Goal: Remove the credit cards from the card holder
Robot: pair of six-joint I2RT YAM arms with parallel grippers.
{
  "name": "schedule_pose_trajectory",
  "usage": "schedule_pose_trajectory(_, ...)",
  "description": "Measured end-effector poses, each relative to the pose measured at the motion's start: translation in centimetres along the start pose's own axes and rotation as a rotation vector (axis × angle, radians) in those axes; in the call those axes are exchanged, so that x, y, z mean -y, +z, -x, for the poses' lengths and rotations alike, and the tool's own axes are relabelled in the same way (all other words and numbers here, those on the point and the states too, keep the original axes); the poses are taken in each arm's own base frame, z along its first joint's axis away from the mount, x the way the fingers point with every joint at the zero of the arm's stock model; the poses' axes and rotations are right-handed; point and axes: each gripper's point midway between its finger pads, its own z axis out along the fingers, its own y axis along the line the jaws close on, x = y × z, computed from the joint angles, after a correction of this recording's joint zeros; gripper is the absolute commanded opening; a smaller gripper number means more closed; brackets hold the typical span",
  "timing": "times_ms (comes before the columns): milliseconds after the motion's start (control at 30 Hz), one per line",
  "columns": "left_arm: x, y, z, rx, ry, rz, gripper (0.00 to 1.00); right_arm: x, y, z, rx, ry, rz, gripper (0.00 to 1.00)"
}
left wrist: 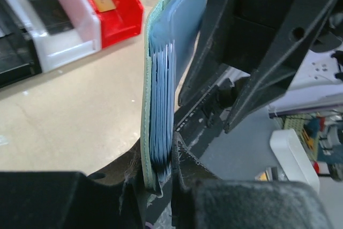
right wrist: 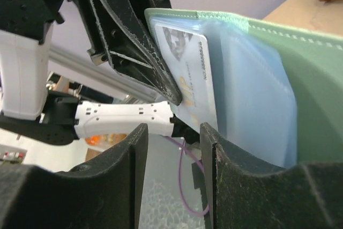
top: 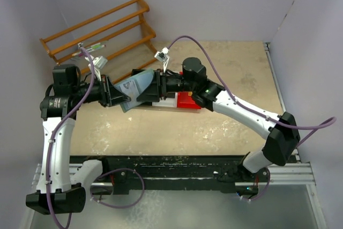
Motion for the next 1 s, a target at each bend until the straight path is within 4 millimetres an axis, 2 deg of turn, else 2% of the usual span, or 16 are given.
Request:
schedule_pose_trajectory(300,2.6,-0.2,-0.7,-0.041,0.008,-0.171,0.01,-2.3,-0.8,-0.8,-0.072,-0.03,0.094,0.42)
schedule_pose_trajectory(533,3.9,-0.6,-0.9,-0.053,0.024,-0.249,0.01,-3.5,-1.4,-0.2,-0.106,-0.086,0.113,0.39)
schedule_pose_trajectory(800,4.8,-1.0,-1.1,-0.062,0.029,-0.287,0.01,-4.0,-2.3,1.6,-0.105,-0.144,0.098,0.37)
schedule_pose_trajectory(1000,5.0,-1.1,-1.2,-0.064,0.026,-0.296,0.02,-3.9,-2.5,1.4,-0.122,-0.141,0.104,0.37)
